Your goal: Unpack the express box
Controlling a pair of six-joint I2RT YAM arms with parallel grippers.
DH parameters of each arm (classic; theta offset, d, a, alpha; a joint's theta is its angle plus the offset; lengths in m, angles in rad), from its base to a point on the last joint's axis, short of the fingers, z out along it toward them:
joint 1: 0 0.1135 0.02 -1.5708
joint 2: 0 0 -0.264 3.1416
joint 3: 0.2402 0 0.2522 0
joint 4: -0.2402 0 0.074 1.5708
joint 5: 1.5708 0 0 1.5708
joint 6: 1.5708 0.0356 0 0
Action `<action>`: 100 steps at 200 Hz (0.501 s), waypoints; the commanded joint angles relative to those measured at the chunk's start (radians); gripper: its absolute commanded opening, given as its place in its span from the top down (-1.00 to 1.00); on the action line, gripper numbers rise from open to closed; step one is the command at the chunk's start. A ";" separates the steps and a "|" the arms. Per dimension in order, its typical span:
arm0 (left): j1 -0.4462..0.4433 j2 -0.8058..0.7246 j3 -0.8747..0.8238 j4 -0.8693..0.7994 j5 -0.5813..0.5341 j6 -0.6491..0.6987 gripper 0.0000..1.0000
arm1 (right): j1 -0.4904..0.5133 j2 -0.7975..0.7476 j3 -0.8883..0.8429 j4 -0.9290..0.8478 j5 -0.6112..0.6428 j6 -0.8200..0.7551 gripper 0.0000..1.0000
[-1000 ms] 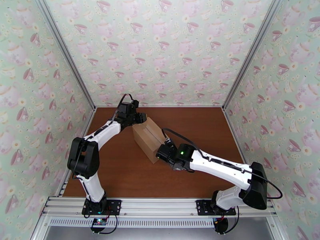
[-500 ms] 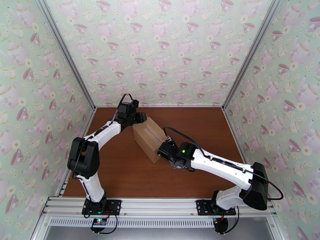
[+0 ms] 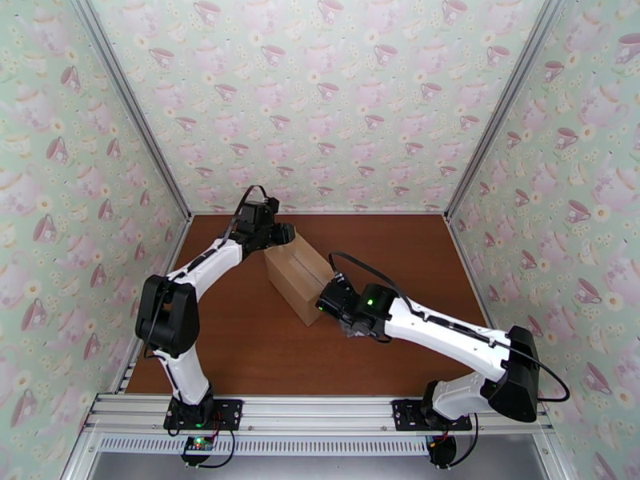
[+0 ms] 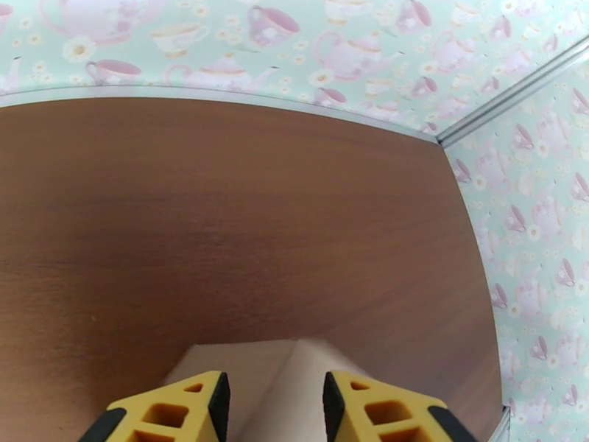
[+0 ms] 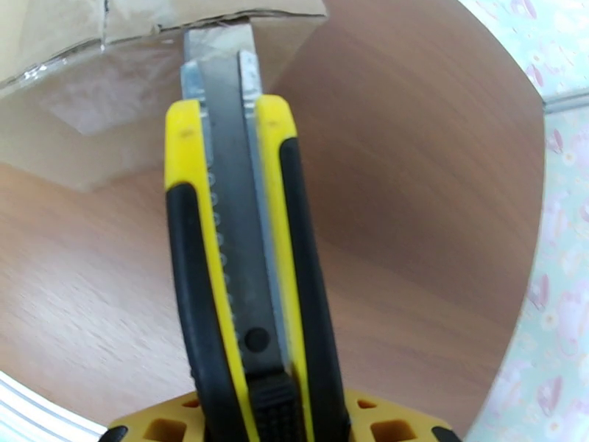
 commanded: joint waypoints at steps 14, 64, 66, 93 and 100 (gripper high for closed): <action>0.001 -0.008 0.095 -0.066 -0.043 -0.022 0.11 | 0.004 -0.023 -0.009 0.093 0.016 0.003 1.00; 0.033 -0.127 0.097 -0.170 -0.169 -0.027 0.09 | 0.004 -0.033 -0.023 0.096 0.016 0.008 1.00; 0.033 -0.136 0.090 -0.175 -0.178 -0.031 0.10 | 0.004 -0.033 -0.024 0.096 0.016 0.008 1.00; 0.032 -0.312 -0.096 -0.208 -0.247 -0.107 0.15 | 0.004 -0.036 -0.035 0.096 0.016 0.013 1.00; 0.030 -0.367 -0.161 -0.198 -0.250 -0.133 0.15 | 0.004 -0.039 -0.039 0.099 0.016 0.014 1.00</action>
